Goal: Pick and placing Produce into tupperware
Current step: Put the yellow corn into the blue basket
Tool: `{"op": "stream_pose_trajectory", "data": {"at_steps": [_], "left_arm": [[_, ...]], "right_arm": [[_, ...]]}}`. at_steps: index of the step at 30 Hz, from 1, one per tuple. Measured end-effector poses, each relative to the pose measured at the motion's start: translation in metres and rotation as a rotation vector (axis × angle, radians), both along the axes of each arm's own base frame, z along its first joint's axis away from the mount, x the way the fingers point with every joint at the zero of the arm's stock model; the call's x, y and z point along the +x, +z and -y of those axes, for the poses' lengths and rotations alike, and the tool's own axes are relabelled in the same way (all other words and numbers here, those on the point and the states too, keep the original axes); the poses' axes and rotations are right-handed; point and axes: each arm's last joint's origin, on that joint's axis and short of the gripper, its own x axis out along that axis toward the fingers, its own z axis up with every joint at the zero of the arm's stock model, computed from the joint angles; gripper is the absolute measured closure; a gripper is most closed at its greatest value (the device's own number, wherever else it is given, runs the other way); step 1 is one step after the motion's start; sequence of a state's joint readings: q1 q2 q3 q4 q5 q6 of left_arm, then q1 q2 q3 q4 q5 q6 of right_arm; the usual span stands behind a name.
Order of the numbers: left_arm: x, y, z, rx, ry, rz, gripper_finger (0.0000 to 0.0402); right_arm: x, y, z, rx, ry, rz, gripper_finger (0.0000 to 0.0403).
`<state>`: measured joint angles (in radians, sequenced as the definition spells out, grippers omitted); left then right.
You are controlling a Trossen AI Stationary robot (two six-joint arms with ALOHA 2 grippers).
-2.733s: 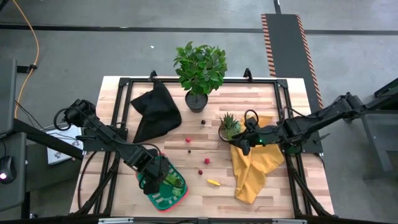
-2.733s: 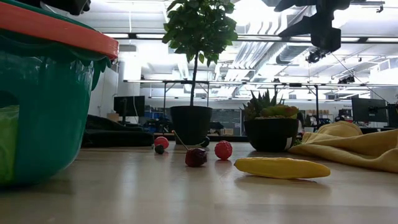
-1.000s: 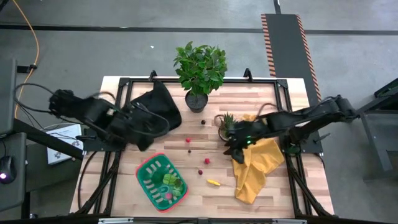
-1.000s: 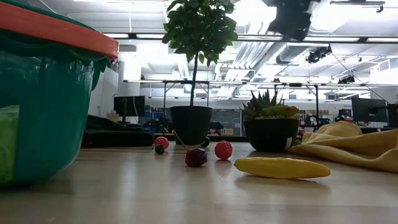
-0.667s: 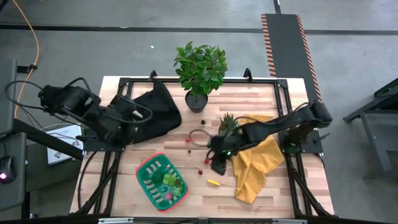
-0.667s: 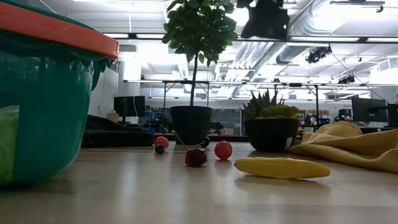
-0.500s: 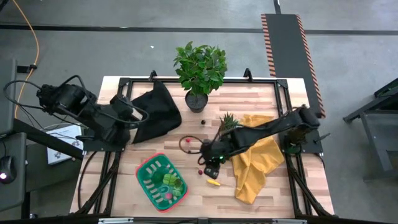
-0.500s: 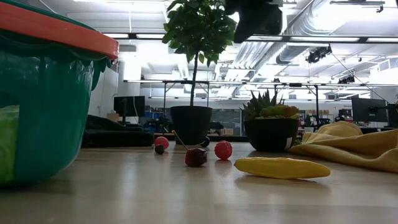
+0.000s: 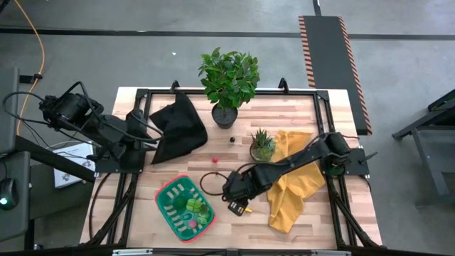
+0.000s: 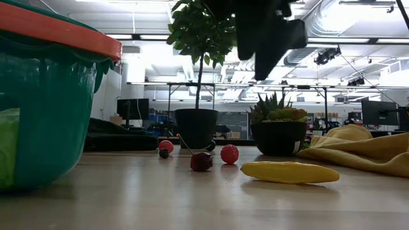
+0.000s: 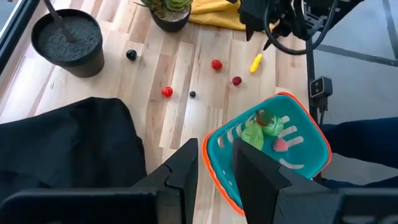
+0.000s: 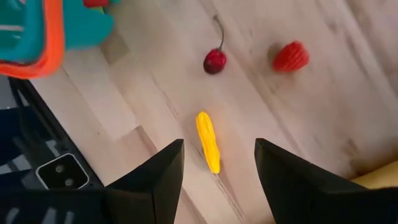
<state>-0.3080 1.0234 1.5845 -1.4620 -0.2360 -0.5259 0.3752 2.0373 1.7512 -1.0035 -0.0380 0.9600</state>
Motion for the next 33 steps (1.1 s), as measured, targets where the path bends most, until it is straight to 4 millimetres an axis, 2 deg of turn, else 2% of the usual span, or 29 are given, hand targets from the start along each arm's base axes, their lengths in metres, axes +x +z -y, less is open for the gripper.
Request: {"op": "stream_pose_trajectory", "data": {"at_steps": [17, 25, 33], "left_arm": [[0.001, 0.0, 0.0, -0.01, 0.011, 0.0, 0.0314], [0.0, -0.001, 0.0, 0.007, 0.008, -0.008, 0.0314], [-0.002, -0.003, -0.001, 0.028, 0.013, -0.038, 0.0314]], "right_arm": [[-0.003, -0.046, -0.034, -0.026, 0.282, -0.109, 0.0215], [-0.007, -0.049, -0.046, -0.172, 0.396, -0.055, 0.0215], [-0.005, -0.048, -0.053, -0.191, 0.473, 0.012, 0.0215]]}}
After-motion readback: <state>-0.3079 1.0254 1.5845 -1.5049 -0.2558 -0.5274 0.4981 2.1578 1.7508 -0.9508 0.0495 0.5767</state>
